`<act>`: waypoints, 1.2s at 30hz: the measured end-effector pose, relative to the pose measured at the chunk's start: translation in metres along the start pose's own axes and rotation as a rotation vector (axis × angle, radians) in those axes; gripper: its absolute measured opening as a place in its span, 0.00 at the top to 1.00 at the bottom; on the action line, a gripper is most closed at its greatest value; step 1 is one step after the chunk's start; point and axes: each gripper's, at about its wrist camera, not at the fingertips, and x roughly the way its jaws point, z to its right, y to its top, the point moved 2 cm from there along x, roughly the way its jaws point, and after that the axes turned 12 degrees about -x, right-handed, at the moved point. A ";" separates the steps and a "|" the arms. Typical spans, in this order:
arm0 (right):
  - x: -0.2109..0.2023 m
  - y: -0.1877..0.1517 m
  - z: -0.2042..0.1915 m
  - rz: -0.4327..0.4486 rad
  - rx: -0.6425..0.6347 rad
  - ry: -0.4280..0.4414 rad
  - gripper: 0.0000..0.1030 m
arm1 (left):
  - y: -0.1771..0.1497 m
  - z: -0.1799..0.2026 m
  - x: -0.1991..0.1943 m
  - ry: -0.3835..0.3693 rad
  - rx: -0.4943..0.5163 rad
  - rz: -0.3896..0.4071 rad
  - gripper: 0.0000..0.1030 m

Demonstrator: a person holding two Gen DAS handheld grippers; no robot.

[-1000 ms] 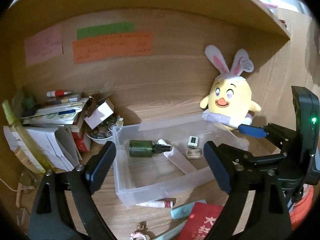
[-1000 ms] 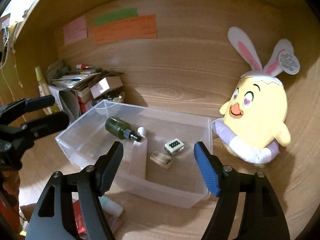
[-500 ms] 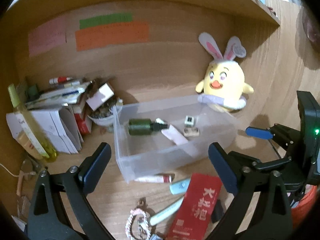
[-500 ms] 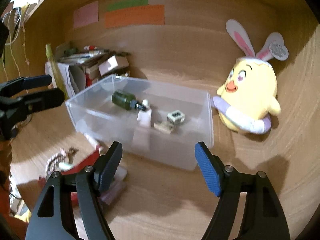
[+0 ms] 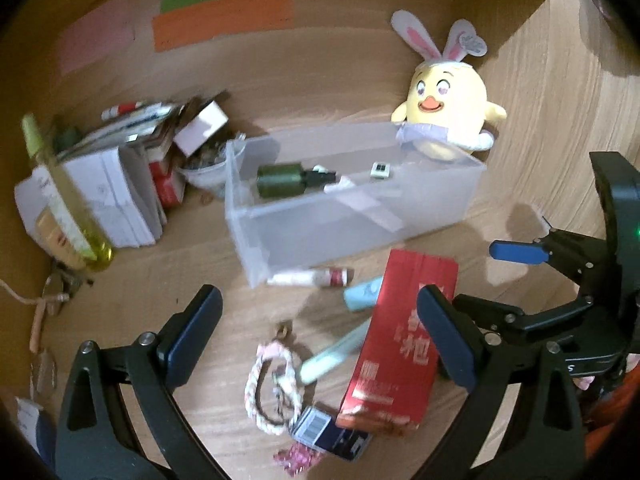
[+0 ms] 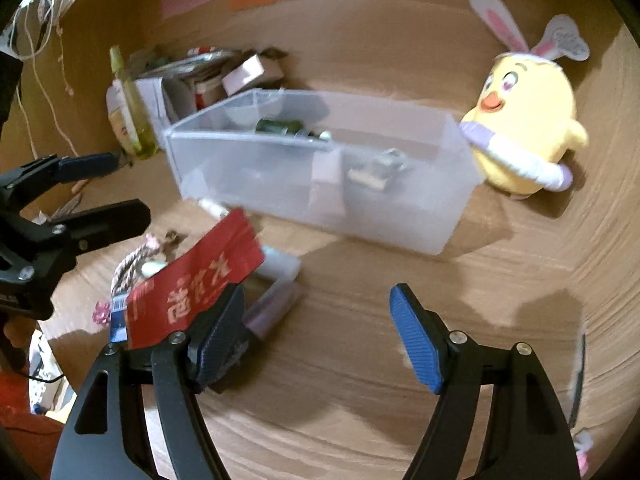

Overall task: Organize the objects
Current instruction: 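Withdraw both tools from the box toward the red tea packet, then grasp the red tea packet with the left tool while the right tool grasps the dark purple-capped bottle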

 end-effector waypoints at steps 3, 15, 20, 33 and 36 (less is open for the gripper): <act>0.008 -0.004 -0.007 -0.028 0.000 0.016 0.30 | -0.010 -0.007 -0.001 0.000 -0.020 -0.025 0.04; 0.012 -0.013 -0.010 -0.048 0.033 0.032 0.30 | -0.039 0.001 0.003 -0.044 -0.023 -0.087 0.04; 0.008 -0.017 -0.002 -0.049 0.057 0.017 0.30 | -0.051 0.009 0.015 -0.068 0.004 -0.141 0.04; 0.015 -0.018 -0.011 -0.060 0.057 0.119 0.46 | -0.054 0.010 0.031 -0.077 -0.008 -0.151 0.15; 0.015 -0.018 -0.012 -0.056 0.055 0.138 0.51 | -0.052 0.010 0.035 -0.098 -0.016 -0.168 0.22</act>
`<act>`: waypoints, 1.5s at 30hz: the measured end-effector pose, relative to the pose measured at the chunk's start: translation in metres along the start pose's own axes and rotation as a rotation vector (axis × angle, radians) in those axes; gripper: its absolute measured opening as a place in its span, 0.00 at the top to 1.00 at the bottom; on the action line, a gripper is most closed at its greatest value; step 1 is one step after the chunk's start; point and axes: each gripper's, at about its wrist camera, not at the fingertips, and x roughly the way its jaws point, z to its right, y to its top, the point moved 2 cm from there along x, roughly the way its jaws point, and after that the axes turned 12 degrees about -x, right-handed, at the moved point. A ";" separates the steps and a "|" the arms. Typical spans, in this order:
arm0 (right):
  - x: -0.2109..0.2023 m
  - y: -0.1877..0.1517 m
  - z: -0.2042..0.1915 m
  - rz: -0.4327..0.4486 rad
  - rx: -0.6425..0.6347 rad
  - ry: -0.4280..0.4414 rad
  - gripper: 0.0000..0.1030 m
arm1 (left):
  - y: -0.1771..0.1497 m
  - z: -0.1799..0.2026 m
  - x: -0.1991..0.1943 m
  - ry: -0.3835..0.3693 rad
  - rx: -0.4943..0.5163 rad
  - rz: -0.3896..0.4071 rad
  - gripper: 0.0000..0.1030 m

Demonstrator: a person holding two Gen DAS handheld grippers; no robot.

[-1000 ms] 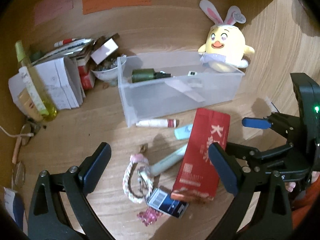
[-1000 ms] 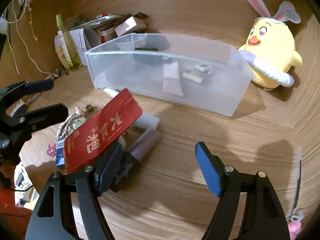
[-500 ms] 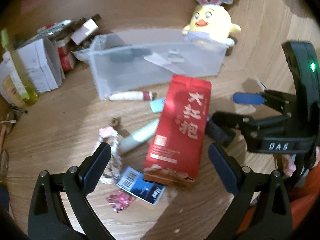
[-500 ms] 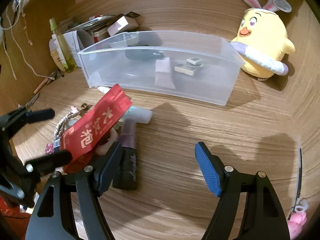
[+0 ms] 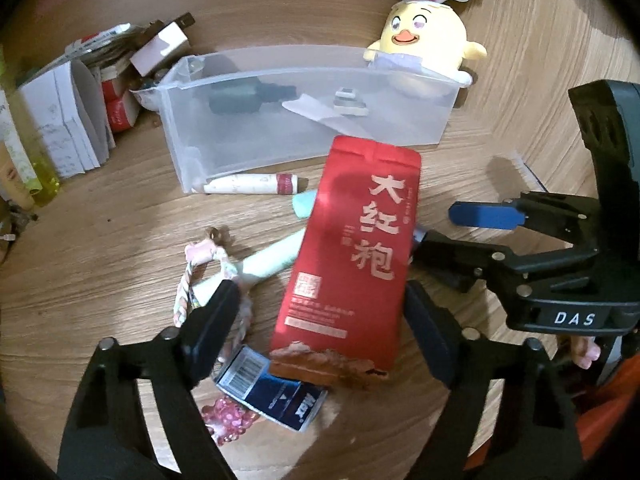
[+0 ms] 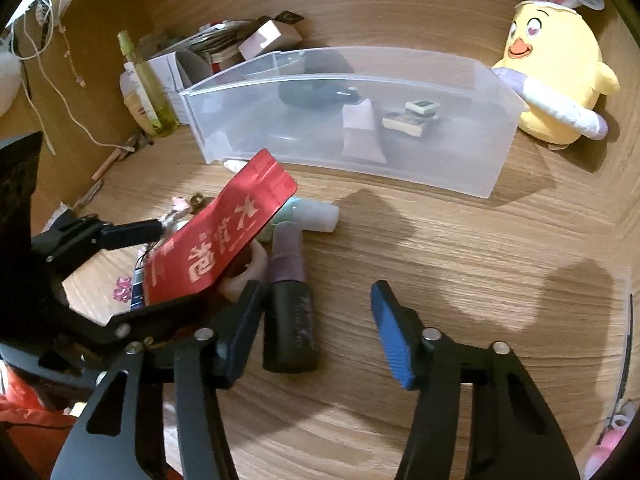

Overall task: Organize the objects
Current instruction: 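Grasp the red tea packet with the left tool while the right tool grasps the dark purple-capped bottle, then carry the red packet and dark bottle up over the clear box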

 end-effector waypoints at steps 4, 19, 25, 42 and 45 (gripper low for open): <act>0.001 0.001 -0.002 0.001 -0.013 -0.003 0.57 | 0.000 0.001 0.005 -0.025 -0.005 -0.022 0.35; 0.002 -0.001 0.003 0.017 0.019 -0.008 0.77 | 0.007 -0.010 -0.016 -0.044 -0.055 0.043 0.47; -0.020 0.007 0.009 0.071 0.032 -0.027 0.77 | 0.019 -0.008 -0.033 -0.053 -0.063 0.103 0.47; -0.071 0.050 0.034 0.269 0.080 -0.082 0.77 | 0.065 -0.012 -0.071 -0.031 -0.112 0.291 0.47; -0.075 0.056 0.035 0.291 0.079 -0.084 0.77 | 0.074 -0.012 -0.078 -0.022 -0.114 0.327 0.47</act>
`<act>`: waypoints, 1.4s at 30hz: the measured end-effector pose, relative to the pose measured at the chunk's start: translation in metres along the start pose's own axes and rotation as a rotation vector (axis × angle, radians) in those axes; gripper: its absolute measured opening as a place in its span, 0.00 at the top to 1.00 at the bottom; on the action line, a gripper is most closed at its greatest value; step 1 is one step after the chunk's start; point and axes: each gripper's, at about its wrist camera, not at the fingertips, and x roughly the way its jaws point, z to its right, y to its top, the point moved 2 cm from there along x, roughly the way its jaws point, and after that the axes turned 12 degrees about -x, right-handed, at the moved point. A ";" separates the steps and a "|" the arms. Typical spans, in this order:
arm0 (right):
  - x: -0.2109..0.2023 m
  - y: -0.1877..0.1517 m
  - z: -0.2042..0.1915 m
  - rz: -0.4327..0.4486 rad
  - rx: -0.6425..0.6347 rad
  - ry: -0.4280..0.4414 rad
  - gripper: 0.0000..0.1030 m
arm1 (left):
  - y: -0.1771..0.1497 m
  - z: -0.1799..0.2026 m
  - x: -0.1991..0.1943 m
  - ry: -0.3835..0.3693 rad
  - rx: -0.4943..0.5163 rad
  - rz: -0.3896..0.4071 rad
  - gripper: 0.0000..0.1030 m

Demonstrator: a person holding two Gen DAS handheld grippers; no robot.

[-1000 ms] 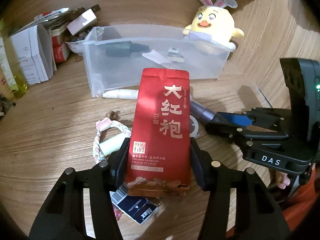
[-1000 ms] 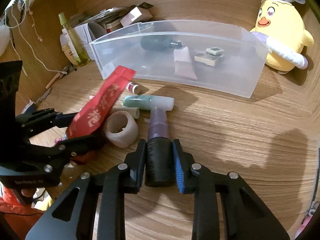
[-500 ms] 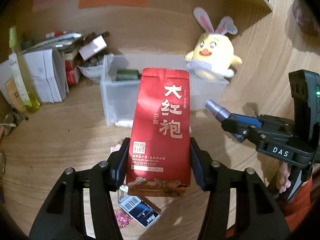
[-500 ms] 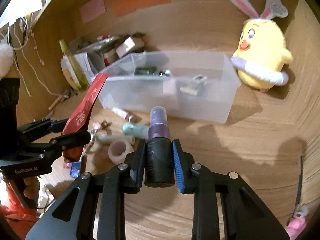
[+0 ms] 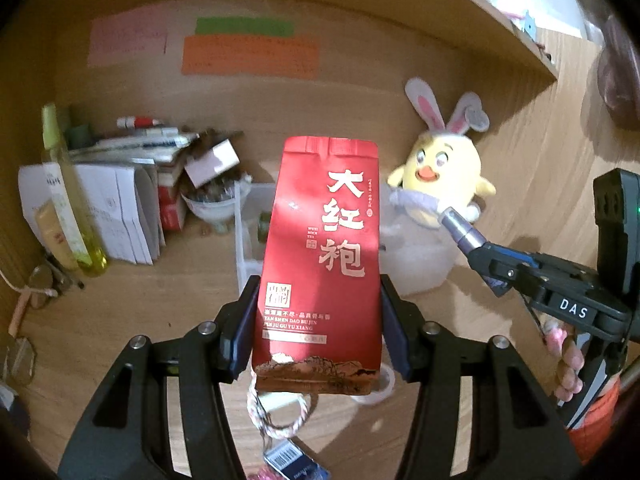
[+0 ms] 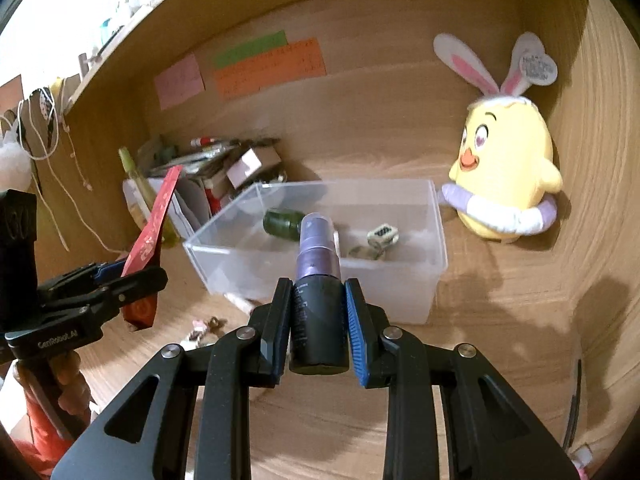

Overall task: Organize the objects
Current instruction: 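Carry the red packet and dark bottle up over the clear box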

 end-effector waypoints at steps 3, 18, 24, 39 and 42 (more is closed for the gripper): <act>-0.001 0.008 0.002 0.019 -0.004 -0.010 0.77 | 0.009 0.001 -0.001 -0.006 -0.005 0.022 0.47; 0.010 0.048 0.022 0.088 0.012 -0.031 0.77 | 0.049 0.008 0.011 -0.014 -0.007 0.094 0.47; 0.018 0.064 0.034 0.104 0.006 -0.064 0.77 | 0.057 0.005 0.025 0.006 -0.022 0.088 0.47; 0.073 0.063 0.055 0.013 0.029 -0.102 0.77 | 0.064 0.001 0.081 0.076 -0.013 0.023 0.47; 0.084 0.058 0.060 -0.016 0.040 -0.100 0.77 | 0.062 0.000 0.091 0.083 -0.013 0.006 0.47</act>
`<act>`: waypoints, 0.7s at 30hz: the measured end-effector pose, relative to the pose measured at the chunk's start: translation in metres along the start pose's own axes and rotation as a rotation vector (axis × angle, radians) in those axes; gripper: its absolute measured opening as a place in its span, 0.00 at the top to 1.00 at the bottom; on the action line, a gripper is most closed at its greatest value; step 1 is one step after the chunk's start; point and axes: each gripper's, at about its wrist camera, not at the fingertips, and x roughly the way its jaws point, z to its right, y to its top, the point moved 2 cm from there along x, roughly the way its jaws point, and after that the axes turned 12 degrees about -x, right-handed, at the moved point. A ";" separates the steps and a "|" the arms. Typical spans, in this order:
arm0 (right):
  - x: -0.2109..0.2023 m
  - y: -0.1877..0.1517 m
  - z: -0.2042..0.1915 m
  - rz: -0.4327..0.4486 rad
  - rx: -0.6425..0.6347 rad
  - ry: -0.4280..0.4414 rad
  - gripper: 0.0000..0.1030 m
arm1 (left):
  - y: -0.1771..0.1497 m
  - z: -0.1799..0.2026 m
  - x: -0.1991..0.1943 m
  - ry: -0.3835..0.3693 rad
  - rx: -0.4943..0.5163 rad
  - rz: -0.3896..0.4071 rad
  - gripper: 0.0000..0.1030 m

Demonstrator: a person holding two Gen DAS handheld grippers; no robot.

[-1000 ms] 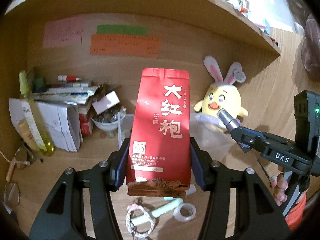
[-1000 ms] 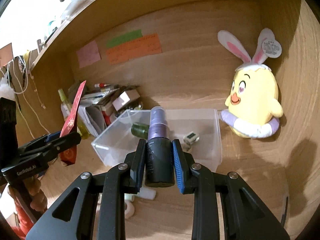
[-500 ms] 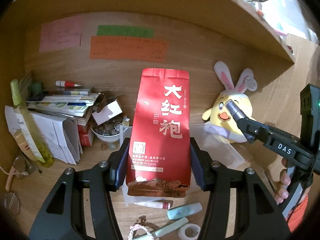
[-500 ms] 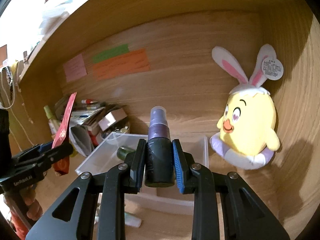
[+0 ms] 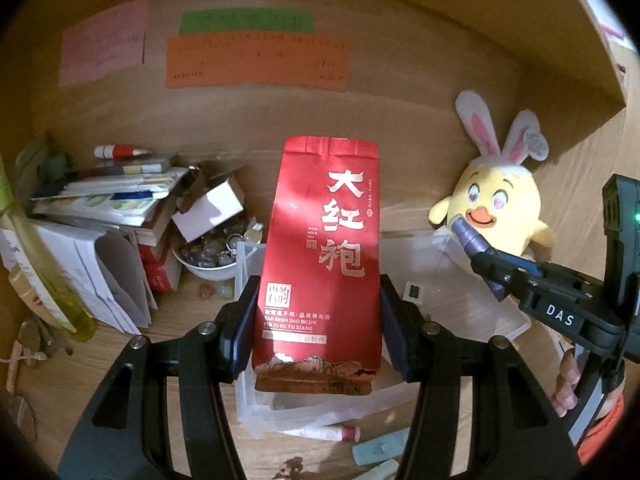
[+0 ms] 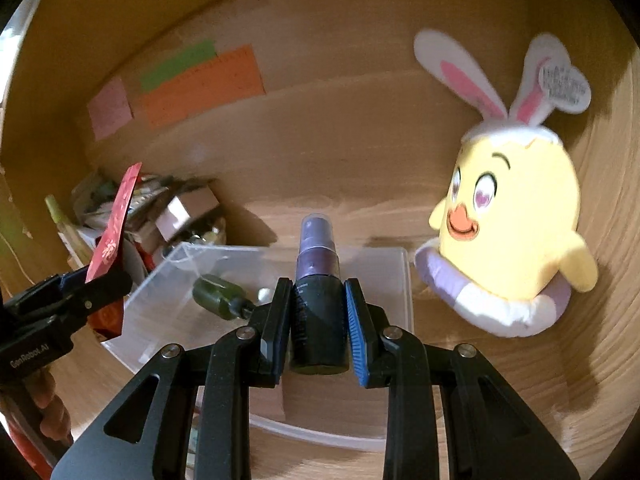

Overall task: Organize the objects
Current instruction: 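Carry the red packet and dark bottle up over the clear box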

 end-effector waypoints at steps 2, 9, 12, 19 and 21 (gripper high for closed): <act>0.005 -0.002 0.002 -0.016 0.004 0.002 0.77 | 0.000 0.000 0.007 0.001 -0.001 -0.014 0.47; 0.021 -0.009 0.005 -0.060 0.012 0.006 0.77 | -0.005 0.002 0.027 0.009 0.011 -0.062 0.47; 0.032 -0.013 0.003 -0.095 0.004 -0.001 0.77 | -0.008 0.003 0.035 0.019 0.018 -0.076 0.47; 0.046 -0.020 -0.002 -0.137 -0.034 -0.044 0.77 | -0.013 0.004 0.049 0.032 0.038 -0.103 0.47; 0.046 -0.020 -0.002 -0.137 -0.035 -0.048 0.77 | -0.013 0.003 0.052 0.034 0.042 -0.111 0.47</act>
